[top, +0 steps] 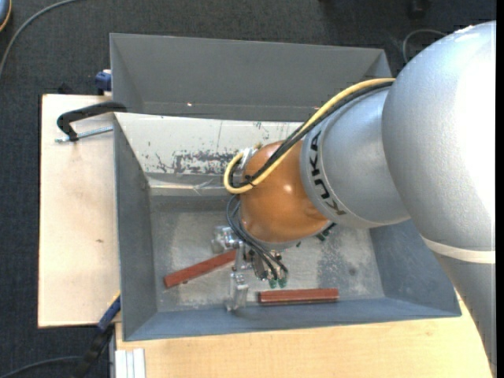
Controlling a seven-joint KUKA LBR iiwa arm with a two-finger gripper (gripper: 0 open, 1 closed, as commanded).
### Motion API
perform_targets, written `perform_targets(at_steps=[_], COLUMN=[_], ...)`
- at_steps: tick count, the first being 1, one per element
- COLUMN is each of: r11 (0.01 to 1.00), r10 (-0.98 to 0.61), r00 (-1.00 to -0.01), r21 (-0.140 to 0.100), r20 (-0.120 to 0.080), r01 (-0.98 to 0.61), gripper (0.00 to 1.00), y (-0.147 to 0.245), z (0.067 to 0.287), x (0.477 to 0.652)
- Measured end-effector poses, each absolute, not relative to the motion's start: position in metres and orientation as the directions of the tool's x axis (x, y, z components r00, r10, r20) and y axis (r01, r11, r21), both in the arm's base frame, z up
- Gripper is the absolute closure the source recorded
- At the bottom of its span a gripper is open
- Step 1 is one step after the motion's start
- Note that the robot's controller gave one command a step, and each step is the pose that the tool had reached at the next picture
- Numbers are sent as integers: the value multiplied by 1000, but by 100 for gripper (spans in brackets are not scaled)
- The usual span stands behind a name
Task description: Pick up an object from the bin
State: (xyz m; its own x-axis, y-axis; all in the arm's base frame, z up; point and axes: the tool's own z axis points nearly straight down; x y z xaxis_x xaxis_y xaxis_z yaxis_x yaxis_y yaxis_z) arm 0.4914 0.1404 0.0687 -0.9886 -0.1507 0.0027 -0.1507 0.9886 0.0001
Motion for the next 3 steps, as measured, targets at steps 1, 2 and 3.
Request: perform_targets(at_steps=[1,2,3], r11=[989,989,989], r10=[-150,-150,-150], r00=[-989,-989,-989], r21=[1,2,2], r20=[0,0,-4], r01=[-150,-150,-150], gripper=[0,100,100], y=[141,141,142], z=[69,69,73], x=[492,492,493])
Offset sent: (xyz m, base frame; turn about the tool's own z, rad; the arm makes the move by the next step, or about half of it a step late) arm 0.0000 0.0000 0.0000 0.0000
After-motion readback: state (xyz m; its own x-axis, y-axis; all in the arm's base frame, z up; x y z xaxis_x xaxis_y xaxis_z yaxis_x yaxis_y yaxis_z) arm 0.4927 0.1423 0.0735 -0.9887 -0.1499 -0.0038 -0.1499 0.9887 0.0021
